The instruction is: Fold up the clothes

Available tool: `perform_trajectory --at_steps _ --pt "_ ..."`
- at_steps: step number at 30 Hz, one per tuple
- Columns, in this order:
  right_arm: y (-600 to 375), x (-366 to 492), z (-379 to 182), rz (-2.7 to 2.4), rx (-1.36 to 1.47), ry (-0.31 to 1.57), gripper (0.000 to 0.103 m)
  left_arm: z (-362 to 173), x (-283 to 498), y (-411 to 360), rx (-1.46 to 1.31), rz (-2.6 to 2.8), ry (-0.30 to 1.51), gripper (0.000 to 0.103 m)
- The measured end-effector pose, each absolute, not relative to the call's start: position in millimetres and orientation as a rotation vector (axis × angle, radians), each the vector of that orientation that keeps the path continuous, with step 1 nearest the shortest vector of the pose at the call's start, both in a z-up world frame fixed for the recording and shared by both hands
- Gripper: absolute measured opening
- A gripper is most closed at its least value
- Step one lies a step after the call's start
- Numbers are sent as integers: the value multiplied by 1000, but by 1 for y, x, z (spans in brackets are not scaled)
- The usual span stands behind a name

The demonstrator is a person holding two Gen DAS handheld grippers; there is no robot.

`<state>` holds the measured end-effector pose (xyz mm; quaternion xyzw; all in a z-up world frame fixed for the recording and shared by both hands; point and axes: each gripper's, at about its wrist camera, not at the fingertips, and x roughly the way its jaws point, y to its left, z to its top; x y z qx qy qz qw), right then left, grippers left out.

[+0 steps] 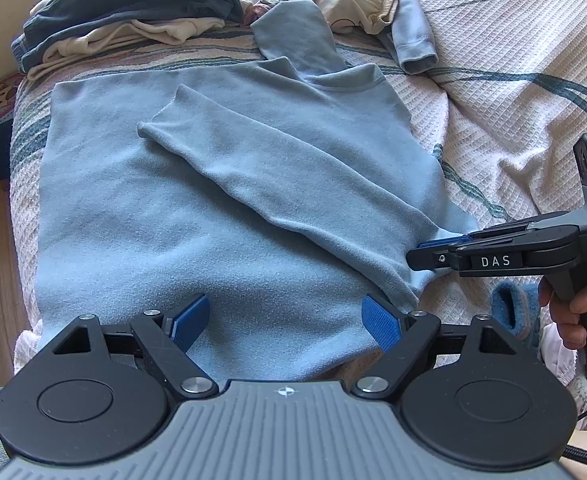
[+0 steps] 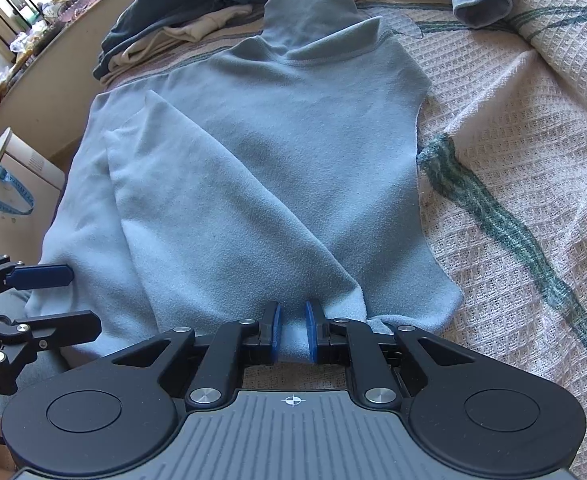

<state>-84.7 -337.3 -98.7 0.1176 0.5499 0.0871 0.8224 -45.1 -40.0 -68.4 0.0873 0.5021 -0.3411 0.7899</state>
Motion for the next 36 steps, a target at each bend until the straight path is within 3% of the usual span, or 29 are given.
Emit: perform_trajectory --at_steps 5,11,20,22,24,30,36 --pt "-341 -80 -84 210 248 1176 15 -65 -38 -39 189 -719 1073 82" --pt "-360 -66 -32 246 241 1043 15 -55 -20 -44 188 -706 1049 82" --pt "-387 24 -14 182 167 933 16 -53 5 -64 205 -728 1031 82" --pt "-389 46 -17 175 165 919 29 -58 10 -63 200 -726 1046 82" --pt "-385 70 -20 176 143 910 34 -63 15 -59 195 -716 1066 82" --pt "-374 144 -34 143 82 895 35 -74 29 -42 164 -688 1107 82" --pt "-364 192 -52 97 18 930 42 -73 40 -23 130 -659 1117 82"
